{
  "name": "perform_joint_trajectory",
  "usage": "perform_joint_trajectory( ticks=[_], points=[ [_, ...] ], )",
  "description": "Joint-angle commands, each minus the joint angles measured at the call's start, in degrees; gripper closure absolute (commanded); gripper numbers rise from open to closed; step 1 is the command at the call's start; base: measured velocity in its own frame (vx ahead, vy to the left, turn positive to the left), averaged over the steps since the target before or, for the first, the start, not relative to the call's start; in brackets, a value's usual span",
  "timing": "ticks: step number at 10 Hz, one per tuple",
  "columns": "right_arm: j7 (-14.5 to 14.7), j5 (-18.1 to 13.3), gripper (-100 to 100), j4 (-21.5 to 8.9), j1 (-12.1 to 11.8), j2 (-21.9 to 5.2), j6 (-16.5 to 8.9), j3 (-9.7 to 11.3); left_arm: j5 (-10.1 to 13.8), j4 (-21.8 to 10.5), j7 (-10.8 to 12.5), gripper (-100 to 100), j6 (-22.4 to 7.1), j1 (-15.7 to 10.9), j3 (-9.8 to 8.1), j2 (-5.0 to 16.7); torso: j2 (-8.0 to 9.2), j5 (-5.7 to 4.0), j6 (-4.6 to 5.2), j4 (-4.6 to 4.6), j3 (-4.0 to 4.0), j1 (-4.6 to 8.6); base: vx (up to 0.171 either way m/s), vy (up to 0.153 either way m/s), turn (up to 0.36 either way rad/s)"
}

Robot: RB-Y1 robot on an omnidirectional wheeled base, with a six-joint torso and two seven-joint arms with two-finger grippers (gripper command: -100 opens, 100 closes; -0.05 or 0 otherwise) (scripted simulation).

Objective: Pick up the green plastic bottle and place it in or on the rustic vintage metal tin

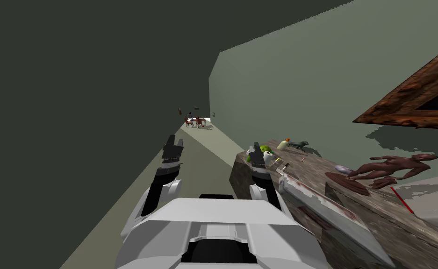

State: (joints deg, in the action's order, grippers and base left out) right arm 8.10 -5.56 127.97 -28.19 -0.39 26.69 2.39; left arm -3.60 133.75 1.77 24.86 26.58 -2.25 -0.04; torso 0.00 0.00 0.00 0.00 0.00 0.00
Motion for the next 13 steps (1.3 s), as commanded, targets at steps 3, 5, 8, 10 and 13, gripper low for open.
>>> perform_joint_trajectory(
  ticks=[3, 5, 8, 10, 13],
  points=[
    [1.33, -0.64, -100, -1.11, -0.05, -4.55, -0.95, -1.29, 0.00, 0.00, 0.00, 0, 0.00, 0.01, 0.00, -0.01, -0.19, 0.05, 0.00, -0.04, -0.11, -0.23, 0.052, 0.069, -0.085],
    [3.53, -1.34, -100, -2.68, -0.19, -7.13, -2.42, -3.32, 0.00, 0.00, 0.00, 0, 0.00, 0.01, 0.01, -0.01, -0.26, 0.11, 0.02, -0.06, -0.15, -0.51, 0.096, 0.186, -0.221],
    [6.41, -2.15, -100, -4.48, -0.42, -8.33, -4.27, -5.95, 0.00, 0.01, 0.00, 0, 0.01, 0.01, 0.02, -0.02, -0.41, 0.23, 0.01, -0.10, -0.24, -1.10, 0.105, 0.264, -0.238],
    [8.96, -3.12, -100, -6.10, -0.67, -8.63, -5.96, -8.40, 0.00, 0.01, 0.00, 0, 0.01, 0.01, 0.02, -0.02, -0.46, 0.20, -0.01, -0.11, -0.27, -0.87, 0.108, 0.235, -0.225],
    [11.82, -4.61, -100, -7.92, -1.02, -8.51, -7.92, -11.29, 0.00, 0.01, 0.00, 0, 0.01, 0.01, 0.01, -0.01, -0.47, 0.17, -0.03, -0.11, -0.28, -0.62, 0.099, 0.193, -0.165]
  ],
)
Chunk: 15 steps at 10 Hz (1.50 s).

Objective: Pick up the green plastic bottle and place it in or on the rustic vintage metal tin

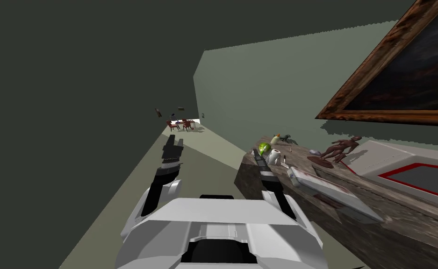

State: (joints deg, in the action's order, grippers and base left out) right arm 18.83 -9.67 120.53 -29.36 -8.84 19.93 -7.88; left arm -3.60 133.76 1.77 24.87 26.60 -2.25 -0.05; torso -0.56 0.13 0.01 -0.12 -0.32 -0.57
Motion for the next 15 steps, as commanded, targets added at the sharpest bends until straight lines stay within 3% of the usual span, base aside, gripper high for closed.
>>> perform_joint_trajectory(
  ticks=[1, 9, 10, 15],
  points=[
    [2.09, -1.13, -100, -1.13, 0.00, 0.04, -1.87, -2.09, 0.00, 0.00, 0.00, 0, 0.00, 0.00, 0.00, 0.00, 0.00, 0.00, 0.00, 0.00, 0.00, 0.00, 0.160, 0.183, -0.267],
    [10.51, -8.26, -100, -6.42, -1.60, 0.93, -8.13, -11.77, 0.00, 0.00, 0.00, 0, 0.00, 0.00, -0.01, 0.01, -0.32, -0.07, -0.04, -0.08, -0.19, 0.38, 0.149, 0.115, -0.155],
    [10.51, -8.26, -100, -6.42, -1.60, 0.93, -8.13, -11.77, 0.00, 0.00, 0.00, 0, 0.00, 0.00, -0.01, 0.01, -0.30, -0.08, -0.04, -0.08, -0.19, 0.41, 0.106, 0.042, -0.049],
    [15.33, -13.57, -100, -9.46, -2.71, 1.58, -11.91, -17.77, 0.00, 0.00, 0.00, 0, 0.00, 0.00, -0.01, 0.02, -0.45, -0.13, -0.05, -0.11, -0.28, 0.65, 0.166, 0.030, -0.100]
  ],
)
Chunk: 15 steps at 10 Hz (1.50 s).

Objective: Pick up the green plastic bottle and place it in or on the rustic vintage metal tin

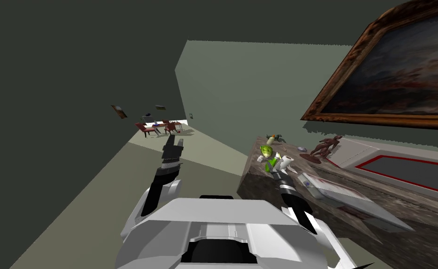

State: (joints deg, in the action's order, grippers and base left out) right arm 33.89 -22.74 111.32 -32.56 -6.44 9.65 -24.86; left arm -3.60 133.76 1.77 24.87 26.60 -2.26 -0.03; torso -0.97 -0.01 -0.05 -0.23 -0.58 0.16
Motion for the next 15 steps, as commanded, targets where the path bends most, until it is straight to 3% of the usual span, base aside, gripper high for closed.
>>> perform_joint_trajectory(
  ticks=[1, 2, 6, 8, 9, 10, 11, 15],
  points=[
    [0.28, -0.50, -100, -0.25, 0.49, -0.82, -1.63, -0.79, 0.00, 0.00, 0.00, 0, 0.00, 0.00, 0.00, 0.00, 0.00, 0.00, 0.00, 0.00, 0.00, 0.00, 0.109, 0.023, -0.024],
    [1.95, -2.45, -100, -1.29, 0.11, -0.51, -2.93, -2.88, 0.00, 0.00, 0.00, 0, 0.00, -0.01, 0.00, 0.00, 0.21, 0.00, -0.02, 0.04, 0.11, -0.01, 0.161, 0.029, -0.103],
    [5.56, -6.56, -100, -3.17, -0.65, 1.46, -5.50, -7.16, 0.00, 0.00, 0.00, 0, 0.00, 0.00, 0.00, 0.00, -0.06, 0.01, -0.01, -0.01, -0.03, -0.07, 0.205, 0.039, -0.090],
    [5.35, -6.47, -100, -3.22, -0.60, 1.35, -5.62, -7.19, 0.00, 0.00, 0.00, 0, 0.00, 0.00, 0.00, 0.00, 0.02, 0.01, -0.02, 0.00, 0.00, -0.08, 0.114, 0.033, -0.031],
    [5.55, -6.57, 0, -3.27, -0.57, 1.48, -5.66, -7.24, 0.00, 0.00, 0.00, 0, 0.00, -0.02, 0.00, 0.00, 0.35, 0.01, -0.02, 0.06, 0.18, 0.00, 0.014, 0.004, 0.001],
    [5.53, -6.56, -100, -3.26, -0.56, 1.46, -5.65, -7.23, 0.00, 0.00, 0.00, 0, 0.00, -0.02, 0.00, 0.00, 0.56, -0.01, -0.02, 0.12, 0.32, 0.07, 0.007, 0.002, 0.000],
    [5.54, -6.56, 100, -3.26, -0.56, 1.47, -5.65, -7.23, 0.00, -0.01, 0.00, 0, 0.00, -0.02, 0.00, 0.00, 0.66, -0.02, -0.02, 0.14, 0.37, 0.09, 0.000, 0.000, 0.000],
    [5.62, -6.62, 100, -3.27, -0.69, 1.42, -5.71, -7.25, 0.00, -0.01, 0.00, 0, -0.01, -0.03, 0.00, 0.00, 0.66, -0.14, -0.07, 0.22, 0.41, 0.23, 0.000, -0.001, -0.004]
  ],
)
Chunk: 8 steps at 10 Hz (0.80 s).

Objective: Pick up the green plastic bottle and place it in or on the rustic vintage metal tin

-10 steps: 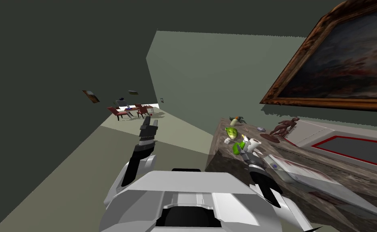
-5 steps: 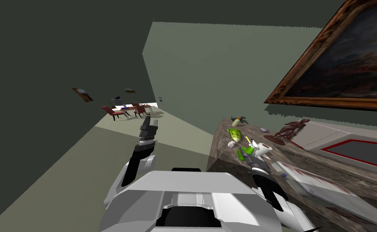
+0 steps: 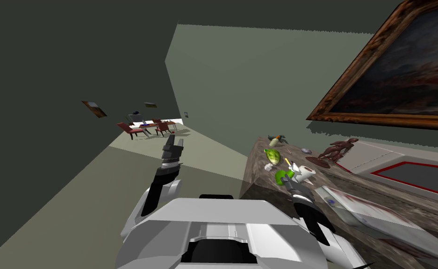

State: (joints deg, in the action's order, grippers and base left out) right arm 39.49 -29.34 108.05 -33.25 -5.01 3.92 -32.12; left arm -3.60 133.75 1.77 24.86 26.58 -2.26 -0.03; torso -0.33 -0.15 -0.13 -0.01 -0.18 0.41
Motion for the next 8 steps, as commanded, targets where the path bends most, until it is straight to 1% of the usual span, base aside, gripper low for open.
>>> perform_joint_trajectory(
  ticks=[1, 2, 3, 4, 6, 7, 8],
  points=[
    [0.00, 0.00, 0, 0.00, 0.00, 0.00, 0.00, 0.00, 0.00, 0.00, 0.00, 0, 0.00, 0.00, 0.00, 0.00, 0.00, 0.00, 0.00, 0.00, 0.00, 0.00, 0.000, 0.000, 0.000],
    [0.00, 0.00, 100, 0.00, 0.00, 0.00, -0.01, 0.00, 0.00, 0.00, 0.00, 0, 0.00, 0.00, 0.00, 0.00, -0.01, 0.00, -0.01, 0.00, 0.00, 0.00, 0.000, 0.000, 0.000],
    [-0.01, 0.00, 0, -0.01, -0.01, 0.01, -0.02, -0.01, 0.00, 0.00, 0.00, 0, 0.00, 0.00, 0.00, 0.00, -0.01, 0.00, -0.02, 0.00, -0.01, 0.00, 0.000, 0.000, 0.000],
    [-0.79, 1.43, 100, 1.27, -1.07, -2.10, -0.82, 0.16, 0.00, 0.00, 0.00, 0, 0.00, 0.00, 0.00, 0.00, -0.02, 0.00, -0.02, 0.00, -0.01, 0.00, -0.063, 0.052, -0.058],
    [-2.12, 3.77, 100, 3.08, -2.75, -4.75, -2.19, 0.26, 0.00, 0.00, 0.00, 0, 0.00, -0.01, 0.01, -0.01, 0.47, 0.10, 0.04, 0.08, 0.26, -0.38, -0.135, 0.093, -0.088],
    [-2.51, 4.43, 100, 3.58, -3.22, -5.45, -2.60, 0.27, 0.00, 0.00, 0.00, 0, 0.00, -0.01, 0.01, -0.01, 0.61, 0.12, 0.07, 0.13, 0.35, -0.36, -0.114, 0.052, -0.059],
    [-3.33, 5.76, 100, 4.58, -4.20, -6.90, -3.47, 0.25, 0.00, 0.00, 0.00, 0, 0.00, -0.01, 0.01, -0.01, 0.59, 0.10, 0.05, 0.14, 0.35, -0.29, -0.125, 0.024, -0.048]
  ],
)
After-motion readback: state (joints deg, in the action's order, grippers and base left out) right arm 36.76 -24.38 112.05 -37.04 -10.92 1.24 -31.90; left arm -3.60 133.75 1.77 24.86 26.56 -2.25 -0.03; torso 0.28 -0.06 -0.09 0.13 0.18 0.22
